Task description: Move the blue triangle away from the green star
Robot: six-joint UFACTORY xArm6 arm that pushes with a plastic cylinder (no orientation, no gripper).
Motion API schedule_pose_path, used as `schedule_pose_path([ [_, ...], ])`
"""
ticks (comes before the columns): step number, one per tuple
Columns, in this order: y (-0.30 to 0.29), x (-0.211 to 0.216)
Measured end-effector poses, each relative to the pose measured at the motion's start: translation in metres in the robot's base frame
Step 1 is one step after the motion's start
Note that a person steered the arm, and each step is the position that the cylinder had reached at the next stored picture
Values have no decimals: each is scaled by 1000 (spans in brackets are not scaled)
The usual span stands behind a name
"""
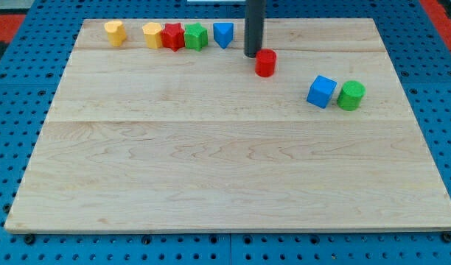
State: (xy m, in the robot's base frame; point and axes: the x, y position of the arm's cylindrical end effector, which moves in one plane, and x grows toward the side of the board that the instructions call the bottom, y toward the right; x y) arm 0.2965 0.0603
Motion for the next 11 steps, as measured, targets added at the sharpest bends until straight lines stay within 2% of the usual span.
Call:
schedule_pose_path([
  [2,18,63],
  [3,17,63],
  [5,72,-40],
  [6,18,-86],
  [7,-62,-100],
  [8,-92,-67],
  [9,-86,-23],
  [11,-87,-52],
])
